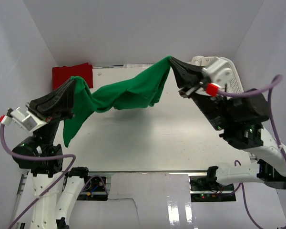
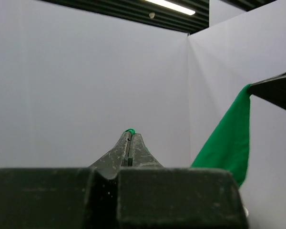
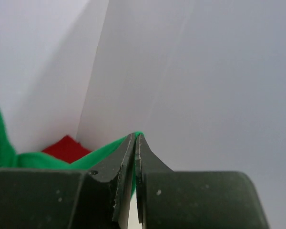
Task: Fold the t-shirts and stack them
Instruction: Flatten out the tshirt
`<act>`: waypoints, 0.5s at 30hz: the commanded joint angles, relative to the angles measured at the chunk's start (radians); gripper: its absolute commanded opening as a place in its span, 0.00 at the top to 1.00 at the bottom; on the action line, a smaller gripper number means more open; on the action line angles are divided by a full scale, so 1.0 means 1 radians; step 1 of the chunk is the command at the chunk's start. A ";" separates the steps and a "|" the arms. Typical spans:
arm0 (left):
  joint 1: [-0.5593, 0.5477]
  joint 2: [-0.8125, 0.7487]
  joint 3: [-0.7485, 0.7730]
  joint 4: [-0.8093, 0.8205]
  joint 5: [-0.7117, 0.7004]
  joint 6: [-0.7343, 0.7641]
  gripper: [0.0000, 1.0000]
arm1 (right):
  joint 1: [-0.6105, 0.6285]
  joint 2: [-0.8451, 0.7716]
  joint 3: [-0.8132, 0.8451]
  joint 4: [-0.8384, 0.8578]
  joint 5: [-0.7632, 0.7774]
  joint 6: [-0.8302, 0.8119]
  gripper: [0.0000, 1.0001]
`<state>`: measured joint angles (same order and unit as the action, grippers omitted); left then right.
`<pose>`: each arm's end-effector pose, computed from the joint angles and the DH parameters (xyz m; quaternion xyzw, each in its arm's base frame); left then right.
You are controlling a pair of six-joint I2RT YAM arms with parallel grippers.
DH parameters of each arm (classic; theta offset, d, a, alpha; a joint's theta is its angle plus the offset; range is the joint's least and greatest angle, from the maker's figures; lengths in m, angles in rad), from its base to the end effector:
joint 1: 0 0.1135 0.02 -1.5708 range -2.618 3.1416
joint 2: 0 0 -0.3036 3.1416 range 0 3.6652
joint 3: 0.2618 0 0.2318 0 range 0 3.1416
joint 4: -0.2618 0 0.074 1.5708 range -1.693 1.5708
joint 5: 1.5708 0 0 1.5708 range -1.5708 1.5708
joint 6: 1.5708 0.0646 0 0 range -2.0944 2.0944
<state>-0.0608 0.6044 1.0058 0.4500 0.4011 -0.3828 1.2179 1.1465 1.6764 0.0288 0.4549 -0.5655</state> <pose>0.0392 -0.0277 0.5291 0.1288 0.3704 -0.2702 0.8793 0.0853 0.1496 0.6251 -0.2436 0.4501 0.1695 0.8422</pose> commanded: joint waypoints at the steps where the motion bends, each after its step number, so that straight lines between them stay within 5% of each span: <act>1: 0.001 -0.021 -0.006 -0.052 0.010 -0.004 1.00 | 0.165 -0.040 -0.049 0.201 0.267 -0.256 0.92; 6: 0.001 -0.049 -0.016 -0.119 0.013 0.015 1.00 | 0.334 -0.053 -0.136 0.328 0.396 -0.396 0.92; 9: 0.001 -0.067 0.002 -0.171 0.015 0.048 1.00 | 0.474 -0.053 -0.225 0.590 0.461 -0.591 0.92; 15: 0.003 -0.075 -0.004 -0.188 0.018 0.061 1.00 | 0.485 -0.044 -0.201 0.692 0.449 -0.703 0.92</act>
<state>-0.0608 0.5320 0.9989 0.2840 0.4091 -0.3408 1.7020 1.1458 1.4368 0.5297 0.8627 -1.1530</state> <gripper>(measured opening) 0.015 0.079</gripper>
